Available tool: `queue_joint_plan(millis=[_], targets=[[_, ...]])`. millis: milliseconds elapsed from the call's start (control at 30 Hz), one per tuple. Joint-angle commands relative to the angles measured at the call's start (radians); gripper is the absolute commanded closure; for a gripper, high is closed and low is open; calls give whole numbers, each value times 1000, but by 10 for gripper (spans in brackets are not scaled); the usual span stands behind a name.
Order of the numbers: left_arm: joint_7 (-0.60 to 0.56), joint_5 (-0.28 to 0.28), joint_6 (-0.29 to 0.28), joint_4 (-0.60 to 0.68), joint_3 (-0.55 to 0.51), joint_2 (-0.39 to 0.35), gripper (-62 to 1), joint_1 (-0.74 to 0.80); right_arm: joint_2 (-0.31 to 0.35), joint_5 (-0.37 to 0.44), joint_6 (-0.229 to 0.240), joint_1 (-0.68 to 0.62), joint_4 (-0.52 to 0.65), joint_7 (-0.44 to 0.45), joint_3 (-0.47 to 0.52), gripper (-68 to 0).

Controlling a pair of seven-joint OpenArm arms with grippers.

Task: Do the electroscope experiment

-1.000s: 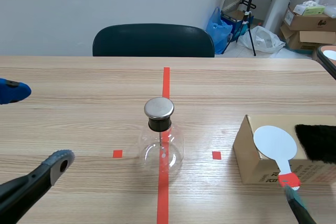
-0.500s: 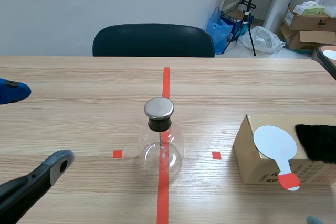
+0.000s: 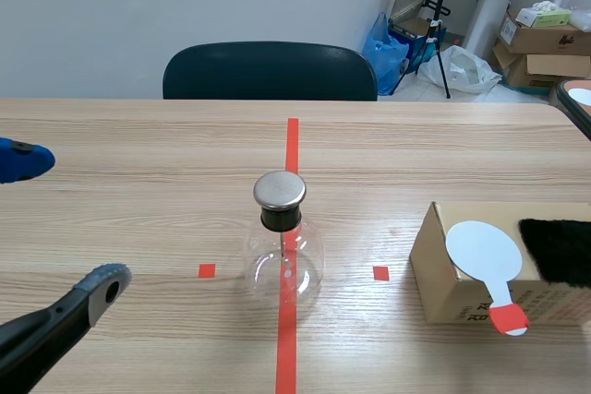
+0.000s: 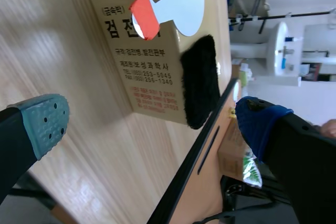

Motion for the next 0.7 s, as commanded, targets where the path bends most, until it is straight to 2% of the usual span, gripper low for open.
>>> queue_joint_plan(millis=[0,133,267,433,667], targets=[[-14,-10,2,15,0,3,-623,-3,10,-18,-37,26,-14,6,-11,-679],[-14,-10,2,15,0,3,-623,-3,11,-81,-138,90,-89,6,-44,-679],[-14,-10,2,15,0,3,-623,-3,11,-127,-202,161,-167,5,-82,-679],[-14,-10,2,15,0,3,-623,-3,11,-162,-252,251,-252,-6,-129,-679],[-14,-10,2,15,0,3,-623,-3,11,-196,-254,364,-337,-84,-189,-679]])
